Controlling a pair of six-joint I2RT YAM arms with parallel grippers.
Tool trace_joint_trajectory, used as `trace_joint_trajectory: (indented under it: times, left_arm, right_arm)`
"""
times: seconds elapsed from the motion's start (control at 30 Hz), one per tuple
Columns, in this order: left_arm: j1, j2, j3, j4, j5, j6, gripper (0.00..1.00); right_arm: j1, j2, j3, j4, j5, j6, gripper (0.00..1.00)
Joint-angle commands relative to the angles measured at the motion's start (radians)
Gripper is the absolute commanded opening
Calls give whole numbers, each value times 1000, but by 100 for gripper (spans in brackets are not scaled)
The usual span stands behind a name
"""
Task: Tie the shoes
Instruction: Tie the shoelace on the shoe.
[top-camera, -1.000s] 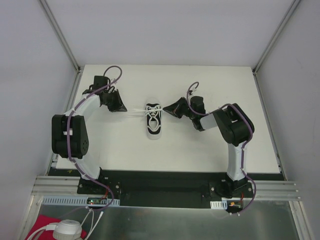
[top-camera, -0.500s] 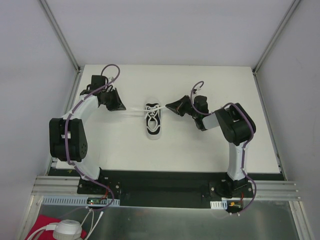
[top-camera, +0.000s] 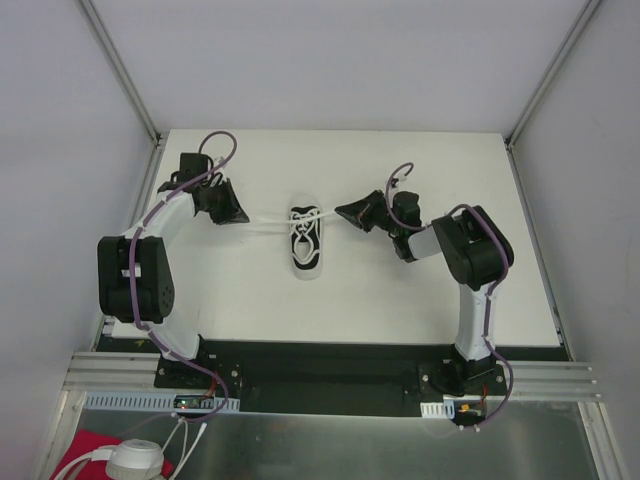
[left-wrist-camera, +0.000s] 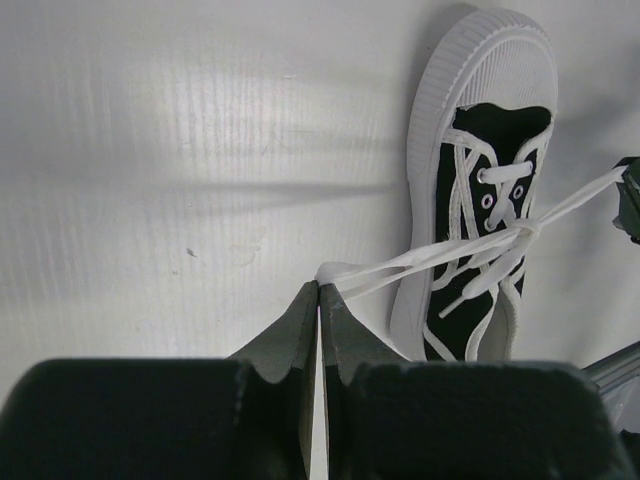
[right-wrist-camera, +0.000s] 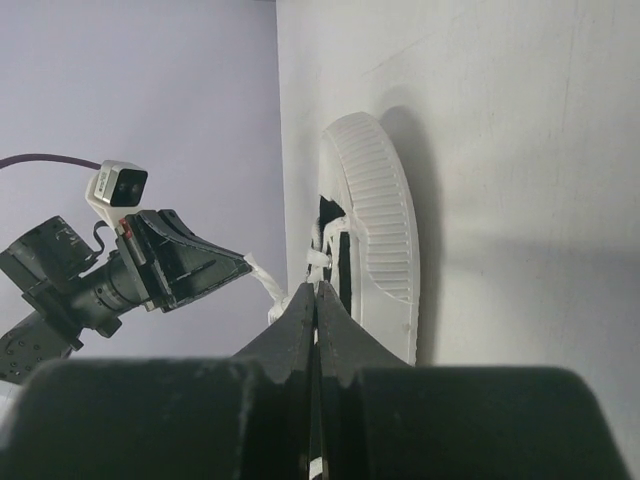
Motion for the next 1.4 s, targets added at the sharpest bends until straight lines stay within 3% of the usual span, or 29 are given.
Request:
trace_joint_trajectory:
  times: [0.0, 0.97, 1.37]
  left_arm:
    - [37, -25, -16, 3, -68, 7, 0]
    - [37, 3, -36, 9, -103, 1, 0]
    - [35, 17, -25, 29, -42, -9, 0]
  right_arm:
    - [-34, -1, -2, 83, 15, 9, 0]
    - [-65, 50, -16, 140, 6, 36, 0]
    - [-62, 77, 13, 174, -30, 53, 0]
